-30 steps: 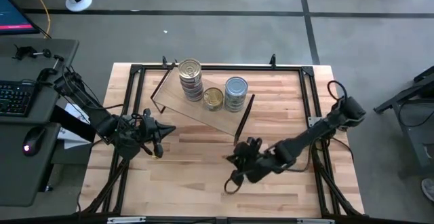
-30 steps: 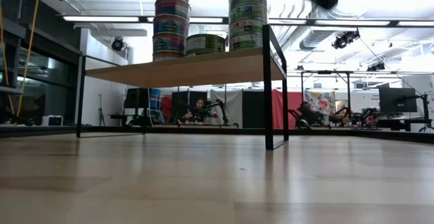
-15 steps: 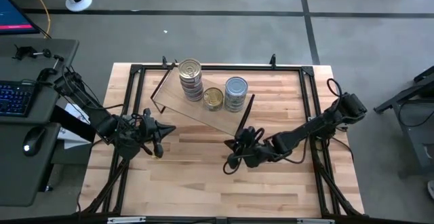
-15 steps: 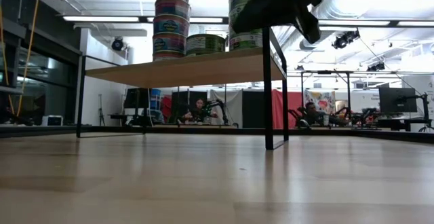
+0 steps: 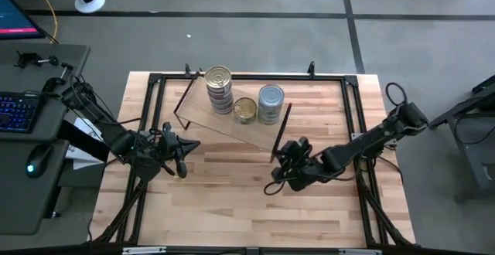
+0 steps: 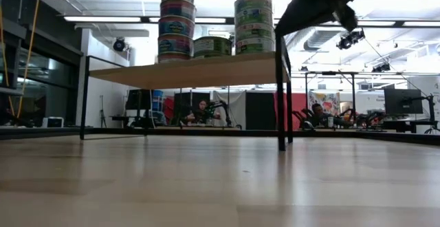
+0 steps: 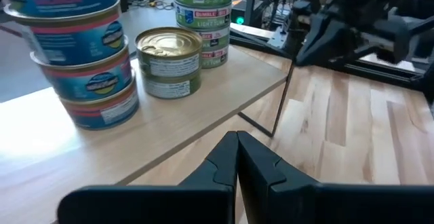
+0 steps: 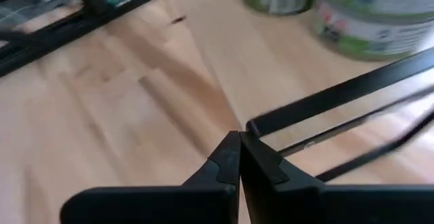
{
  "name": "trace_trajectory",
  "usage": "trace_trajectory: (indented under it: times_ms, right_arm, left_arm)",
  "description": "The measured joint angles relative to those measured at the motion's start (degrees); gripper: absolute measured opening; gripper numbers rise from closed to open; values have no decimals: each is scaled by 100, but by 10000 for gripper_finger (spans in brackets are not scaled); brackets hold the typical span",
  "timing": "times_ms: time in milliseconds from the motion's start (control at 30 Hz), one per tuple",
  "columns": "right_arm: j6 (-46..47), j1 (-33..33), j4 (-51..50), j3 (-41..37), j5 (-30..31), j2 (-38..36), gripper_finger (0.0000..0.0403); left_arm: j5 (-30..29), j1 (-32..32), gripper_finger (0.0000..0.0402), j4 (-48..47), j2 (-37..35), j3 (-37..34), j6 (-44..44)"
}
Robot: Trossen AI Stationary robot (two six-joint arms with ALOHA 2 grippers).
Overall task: Stack canned seafood by type on shelf
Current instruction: Adjust the shelf on the table
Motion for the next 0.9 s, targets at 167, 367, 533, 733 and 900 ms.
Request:
trace_trajectory:
  times_ms: [167,367,533,733,900]
  right_arm:
    - [214,-20,-633,0,466,-310,0]
    - [341,-178,-1202,0,486,-417,0]
    - [360,-236,-1503,0,491,-473,0]
    - [236,148,-1108,2,187,-874,0]
    - [-44,345,-441,-231,-810,-728,0]
  left_arm:
    - [-10,161,0,9,0,0,0]
    - [-8,303,0,65,0,0,3]
    - [10,372,0,86,1,0,4]
    - [16,372,0,87,0,0,4]
    - [10,407,0,95,0,0,98]
